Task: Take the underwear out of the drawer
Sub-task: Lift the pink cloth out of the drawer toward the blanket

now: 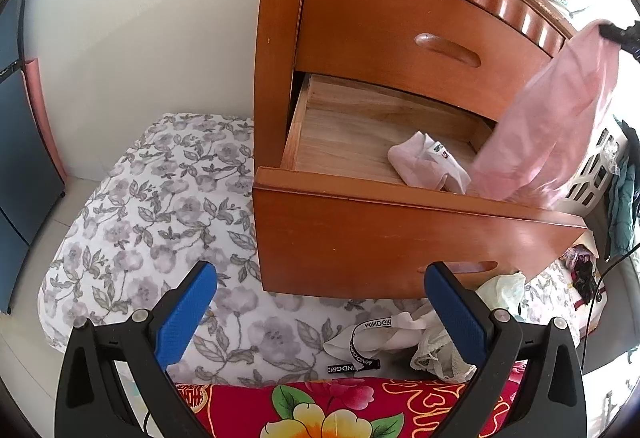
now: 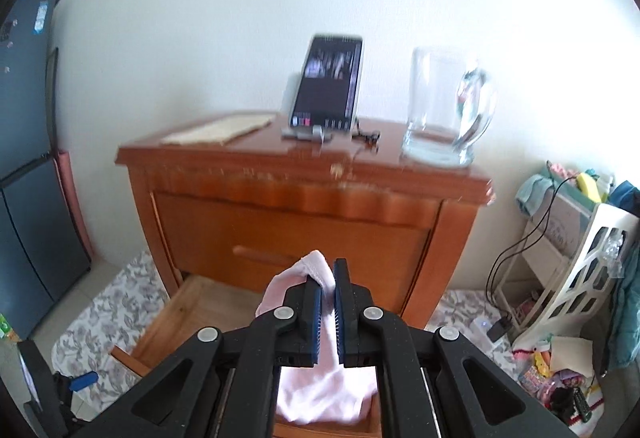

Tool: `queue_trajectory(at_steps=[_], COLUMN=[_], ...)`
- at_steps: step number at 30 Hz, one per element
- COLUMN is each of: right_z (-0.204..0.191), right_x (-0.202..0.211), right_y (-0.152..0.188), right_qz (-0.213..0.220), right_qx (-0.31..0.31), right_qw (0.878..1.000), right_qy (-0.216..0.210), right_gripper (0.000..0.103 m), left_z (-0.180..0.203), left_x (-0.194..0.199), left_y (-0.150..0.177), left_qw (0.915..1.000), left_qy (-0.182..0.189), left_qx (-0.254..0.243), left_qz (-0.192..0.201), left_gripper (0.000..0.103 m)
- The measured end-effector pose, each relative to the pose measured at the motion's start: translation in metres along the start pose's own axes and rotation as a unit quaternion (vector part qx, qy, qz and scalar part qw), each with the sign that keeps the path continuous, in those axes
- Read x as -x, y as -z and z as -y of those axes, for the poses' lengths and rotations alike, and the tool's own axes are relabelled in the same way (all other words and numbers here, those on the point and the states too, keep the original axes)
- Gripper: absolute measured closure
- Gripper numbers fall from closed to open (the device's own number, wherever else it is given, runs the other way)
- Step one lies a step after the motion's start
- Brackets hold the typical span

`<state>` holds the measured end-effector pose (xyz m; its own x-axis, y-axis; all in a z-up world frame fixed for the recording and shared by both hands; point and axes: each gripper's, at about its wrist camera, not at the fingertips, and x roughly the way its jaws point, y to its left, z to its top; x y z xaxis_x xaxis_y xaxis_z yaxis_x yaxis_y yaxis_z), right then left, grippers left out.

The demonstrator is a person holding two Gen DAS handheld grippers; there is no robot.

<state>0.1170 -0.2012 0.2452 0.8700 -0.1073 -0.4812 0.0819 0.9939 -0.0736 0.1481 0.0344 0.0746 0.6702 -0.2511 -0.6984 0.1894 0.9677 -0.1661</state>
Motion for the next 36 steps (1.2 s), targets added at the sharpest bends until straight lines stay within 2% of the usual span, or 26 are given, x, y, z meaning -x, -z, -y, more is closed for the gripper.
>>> queue_trajectory(at_steps=[17,23,36], right_z=[0.012,0.012,0.01], right_x=[0.117,0.14,0.164], right_y=[-0.019,-0.013,0.004], right_qz=[0.105,0.109,0.106], right_qx=[-0.007,-0.004,-0.001], right_qw=[0.994,0.994,0.994], right_qy=[-0.013,-0.02,-0.03], right_gripper=[0.097,0.097,0.097], left_z=[0.011,0.014,0.02], left_x=[0.031,0.038,0.047], left_y=[0.002,0.004,0.005], left_qw=[0.9995,0.9993,0.9989], left_qy=[0.002,0.004,0.004], left_qx=[-0.013,-0.017,-0.026], left_qz=[0.028,0.033,0.039], left_gripper=[0.0,0.0,0.0])
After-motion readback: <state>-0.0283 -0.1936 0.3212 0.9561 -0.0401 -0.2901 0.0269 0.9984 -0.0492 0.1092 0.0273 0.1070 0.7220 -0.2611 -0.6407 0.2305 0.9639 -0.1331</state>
